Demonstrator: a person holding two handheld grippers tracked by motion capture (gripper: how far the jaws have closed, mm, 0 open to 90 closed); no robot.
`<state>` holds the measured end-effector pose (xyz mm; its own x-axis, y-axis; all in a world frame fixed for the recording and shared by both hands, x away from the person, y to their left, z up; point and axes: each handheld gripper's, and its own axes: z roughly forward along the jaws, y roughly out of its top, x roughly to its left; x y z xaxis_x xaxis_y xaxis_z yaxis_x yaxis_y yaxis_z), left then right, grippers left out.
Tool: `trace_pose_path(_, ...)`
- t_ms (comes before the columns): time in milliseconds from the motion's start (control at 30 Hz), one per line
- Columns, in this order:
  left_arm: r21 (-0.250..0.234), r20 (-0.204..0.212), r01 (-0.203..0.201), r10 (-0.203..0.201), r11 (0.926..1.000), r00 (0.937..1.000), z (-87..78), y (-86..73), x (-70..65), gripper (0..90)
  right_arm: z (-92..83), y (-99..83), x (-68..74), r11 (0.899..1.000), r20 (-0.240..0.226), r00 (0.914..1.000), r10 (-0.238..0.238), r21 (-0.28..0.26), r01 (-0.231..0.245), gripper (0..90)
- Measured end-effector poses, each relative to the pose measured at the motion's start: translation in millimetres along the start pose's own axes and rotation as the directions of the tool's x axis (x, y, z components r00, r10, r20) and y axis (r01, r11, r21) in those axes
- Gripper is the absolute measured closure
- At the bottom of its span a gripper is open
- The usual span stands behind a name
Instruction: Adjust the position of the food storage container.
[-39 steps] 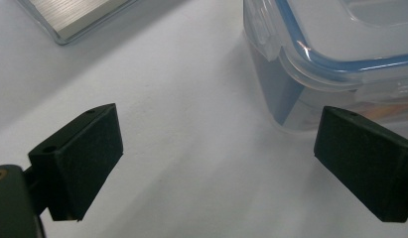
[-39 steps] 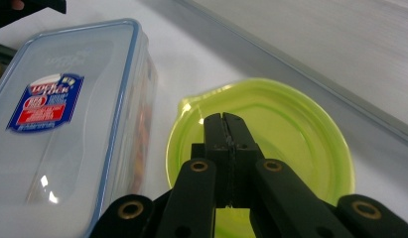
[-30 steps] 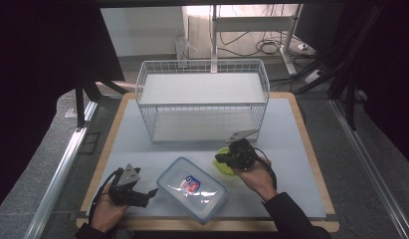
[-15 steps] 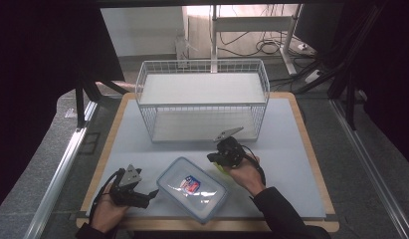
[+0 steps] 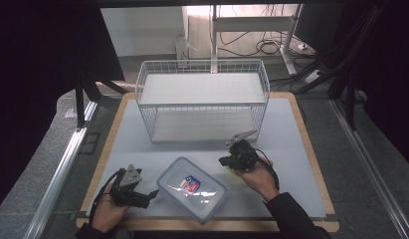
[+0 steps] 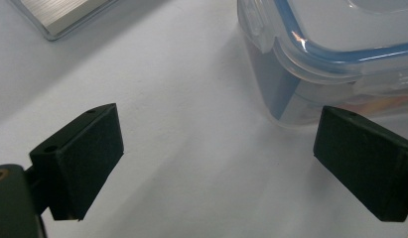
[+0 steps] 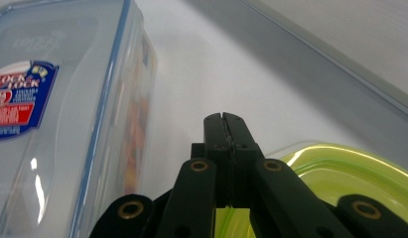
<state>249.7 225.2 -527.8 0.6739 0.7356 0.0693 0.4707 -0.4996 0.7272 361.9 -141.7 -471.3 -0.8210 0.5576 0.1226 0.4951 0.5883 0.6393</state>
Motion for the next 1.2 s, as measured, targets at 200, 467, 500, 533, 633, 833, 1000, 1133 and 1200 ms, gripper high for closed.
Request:
trace_pose_path(200, 0.001, 0.001, -0.001, 0.001, 1.0000, 1.0000, 0.4, 0.1, -0.2, 5.3, -13.0, -11.9, -6.5, 1.000, 0.024, 0.9995, 0.018, 0.003, -0.018, 90.0)
trace_pose_path(467, 0.002, 0.001, 0.001, -0.001, 1.0000, 1.0000, 0.5, 0.1, -0.1, 5.3, -31.6, -29.3, -22.0, 0.998, 0.053, 0.9964, 0.066, -0.012, -0.065, 90.0)
trace_pose_path(500, 0.001, 0.001, 0.001, -0.001, 1.0000, 1.0000, 0.5, 0.1, -0.1, 5.3, -33.9, -31.3, -23.6, 0.998, 0.058, 0.9959, 0.070, -0.014, -0.069, 90.0)
trace_pose_path(533, 0.001, 0.000, 0.001, -0.001, 1.0000, 1.0000, 0.5, 0.2, -0.1, 5.3, -36.2, -33.4, -25.1, 0.997, 0.061, 0.9954, 0.074, -0.014, -0.073, 90.0)
trace_pose_path(633, 0.001, 0.001, 0.003, -0.003, 1.0000, 1.0000, 0.6, 0.2, -0.1, 5.2, -42.8, -39.2, -29.0, 0.996, 0.075, 0.9935, 0.086, -0.013, -0.085, 90.0)
trace_pose_path(833, -0.003, 0.004, 0.009, -0.009, 1.0000, 0.9999, 0.6, 0.2, 0.0, 5.1, -52.6, -50.8, -36.6, 0.994, 0.097, 0.9891, 0.111, -0.018, -0.109, 90.0)
trace_pose_path(1000, -0.003, 0.006, 0.013, -0.013, 0.9999, 0.9999, 0.8, 0.2, 0.2, 5.0, -65.9, -66.0, -46.6, 0.989, 0.126, 0.9810, 0.148, -0.031, -0.145, 90.0)
trace_pose_path(1133, -0.003, 0.007, 0.015, -0.015, 0.9999, 0.9999, 0.9, 0.4, 0.1, 5.1, -74.7, -74.5, -53.2, 0.985, 0.148, 0.9744, 0.169, -0.044, -0.165, 90.0)
trace_pose_path(1200, -0.002, 0.008, 0.016, -0.016, 0.9999, 0.9998, 0.9, 0.4, 0.0, 5.0, -78.2, -77.8, -56.2, 0.983, 0.157, 0.9708, 0.182, -0.049, -0.176, 90.0)
